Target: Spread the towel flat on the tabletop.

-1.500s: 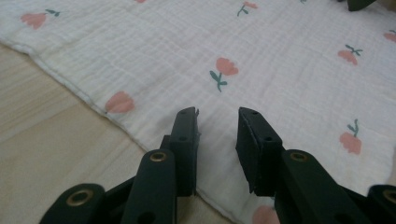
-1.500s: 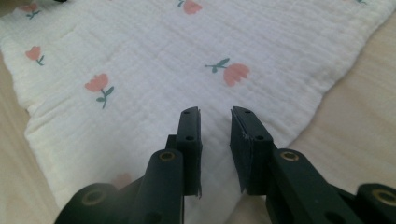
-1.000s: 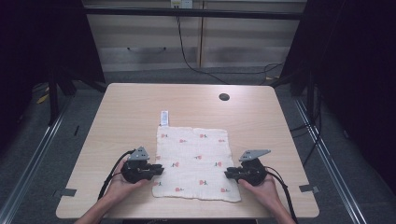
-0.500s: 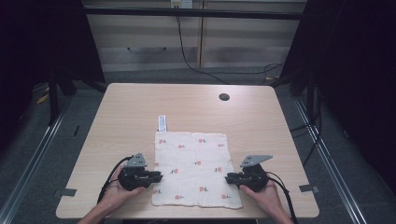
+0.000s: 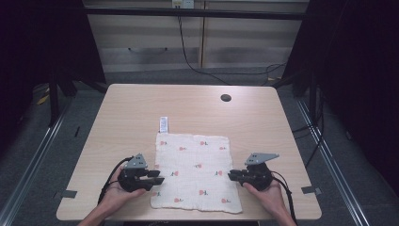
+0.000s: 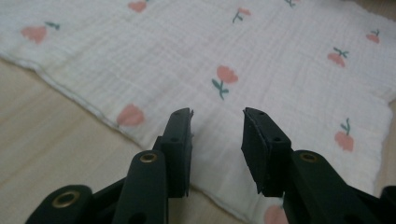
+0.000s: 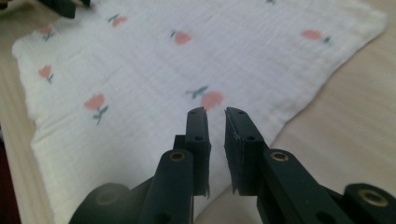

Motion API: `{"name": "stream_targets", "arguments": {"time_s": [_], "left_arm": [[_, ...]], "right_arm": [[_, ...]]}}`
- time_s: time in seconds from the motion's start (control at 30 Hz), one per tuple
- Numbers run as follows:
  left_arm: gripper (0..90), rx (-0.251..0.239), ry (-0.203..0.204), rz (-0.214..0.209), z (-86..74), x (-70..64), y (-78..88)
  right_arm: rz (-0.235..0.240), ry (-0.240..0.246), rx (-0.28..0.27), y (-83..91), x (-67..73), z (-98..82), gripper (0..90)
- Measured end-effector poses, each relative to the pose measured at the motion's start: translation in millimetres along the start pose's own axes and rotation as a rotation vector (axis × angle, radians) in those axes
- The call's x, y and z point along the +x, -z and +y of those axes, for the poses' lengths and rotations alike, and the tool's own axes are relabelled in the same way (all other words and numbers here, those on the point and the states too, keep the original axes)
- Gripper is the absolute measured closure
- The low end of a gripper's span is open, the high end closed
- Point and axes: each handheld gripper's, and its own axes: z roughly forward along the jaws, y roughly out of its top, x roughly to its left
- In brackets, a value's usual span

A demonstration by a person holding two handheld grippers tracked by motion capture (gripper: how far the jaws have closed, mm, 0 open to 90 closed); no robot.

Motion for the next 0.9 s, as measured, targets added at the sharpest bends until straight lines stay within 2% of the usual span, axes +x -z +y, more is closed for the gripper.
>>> {"name": "stream_targets", "arguments": {"time_s": [0.1,0.13,0.2,0.27,0.3,0.4,0.43,0.53,0.57,0.63,0.7,0.73,0.9], "left_arm": [[60.6,-0.033,0.016,0.005,11.4,5.9,-0.1],[60.6,-0.033,0.022,0.005,14.2,8.6,-1.8],[58.7,-0.019,0.03,0.033,20.7,17.5,-9.2],[58.2,-0.008,0.063,0.053,21.7,29.8,-18.1],[58.4,-0.008,0.063,0.053,21.7,29.8,-18.1],[59.0,-0.01,0.072,0.063,20.9,35.1,-20.6],[59.0,-0.006,0.061,0.068,20.5,35.5,-20.8],[58.8,0.009,0.06,0.077,17.1,37.6,-23.9],[58.8,0.001,0.068,0.069,15.7,39.2,-24.1],[58.9,0.001,0.071,0.068,15.7,39.4,-23.9],[59.2,0.002,0.054,0.073,15.0,39.2,-23.6],[59.3,-0.001,0.052,0.071,14.5,38.7,-23.7],[59.6,-0.004,0.036,0.077,13.4,37.9,-23.8]], "right_arm": [[-0.025,-0.009,-0.023,-1.7,-13.6,11.4,75.0],[-0.025,-0.009,-0.023,-1.7,-13.6,11.4,75.0],[-0.042,-0.011,-0.031,-4.5,-21.8,17.5,73.5],[-0.067,-0.017,-0.048,-6.7,-35.8,31.3,72.2],[-0.067,-0.017,-0.048,-6.7,-35.8,31.3,72.2],[-0.074,-0.034,-0.103,-4.5,-47.5,47.4,71.8],[-0.081,-0.033,-0.107,-5.6,-51.2,52.1,71.7],[-0.094,-0.039,-0.099,-15.8,-63.3,61.1,70.3],[-0.099,-0.054,-0.087,-26.3,-71.7,63.5,68.5],[-0.115,-0.059,-0.06,-36.8,-78.6,65.3,67.3],[-0.12,-0.062,-0.052,-41.6,-81.8,66.3,67.0],[-0.118,-0.07,-0.044,-50.7,-88.2,68.1,67.0],[-0.128,-0.087,-0.017,-64.3,-96.6,70.4,65.9]]}}
